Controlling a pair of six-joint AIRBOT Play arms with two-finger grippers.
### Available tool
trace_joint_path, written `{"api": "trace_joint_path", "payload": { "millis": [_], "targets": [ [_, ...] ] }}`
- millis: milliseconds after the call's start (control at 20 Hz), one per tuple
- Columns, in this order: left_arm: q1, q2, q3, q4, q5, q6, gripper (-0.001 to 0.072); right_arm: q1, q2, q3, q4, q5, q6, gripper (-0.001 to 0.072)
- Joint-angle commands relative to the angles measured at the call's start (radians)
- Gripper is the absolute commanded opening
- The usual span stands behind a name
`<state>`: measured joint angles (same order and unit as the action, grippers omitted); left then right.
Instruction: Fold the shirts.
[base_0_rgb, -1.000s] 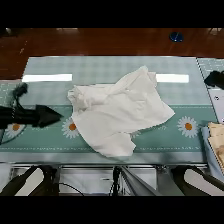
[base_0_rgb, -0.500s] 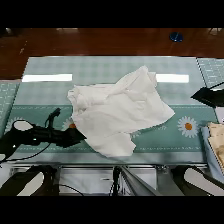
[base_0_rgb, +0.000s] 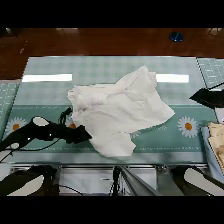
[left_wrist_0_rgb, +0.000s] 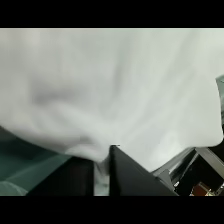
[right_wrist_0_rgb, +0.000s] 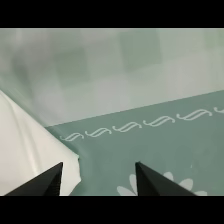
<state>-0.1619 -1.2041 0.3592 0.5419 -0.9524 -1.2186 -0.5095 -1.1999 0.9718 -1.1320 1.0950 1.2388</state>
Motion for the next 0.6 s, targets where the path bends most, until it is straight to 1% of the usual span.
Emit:
{"api": "trace_joint_path", "payload": {
  "millis": [0, 150, 200, 250, 450, 550],
  "targets": [
    [-0.027, -0.073, 0.05, -0.011, 0.008, 0.018, 0.0023, -0.001, 0.0, -0.001, -0.005, 0.009, 0.0, 0.054],
    [-0.027, -0.071, 0.055, -0.011, -0.028, 0.035, 0.0022, -0.001, -0.027, -0.001, -0.057, 0.018, 0.0, 0.0538],
    [-0.027, -0.071, 0.055, -0.011, -0.04, 0.04, 0.0022, -0.001, -0.054, -0.001, -0.051, 0.029, 0.0, 0.0538],
    [-0.027, -0.071, 0.055, -0.011, -0.05, 0.047, 0.0022, -0.001, -0.088, -0.001, -0.017, 0.047, -0.014, 0.0538],
    [-0.027, -0.069, 0.055, -0.011, -0.065, 0.055, 0.0022, 0.0, -0.237, -0.001, 0.227, 0.142, -0.111, 0.0544],
    [-0.027, -0.069, 0.055, -0.011, -0.069, 0.059, 0.0022, -0.001, -0.275, -0.005, 0.224, 0.156, -0.116, 0.0544]
  ]
}}
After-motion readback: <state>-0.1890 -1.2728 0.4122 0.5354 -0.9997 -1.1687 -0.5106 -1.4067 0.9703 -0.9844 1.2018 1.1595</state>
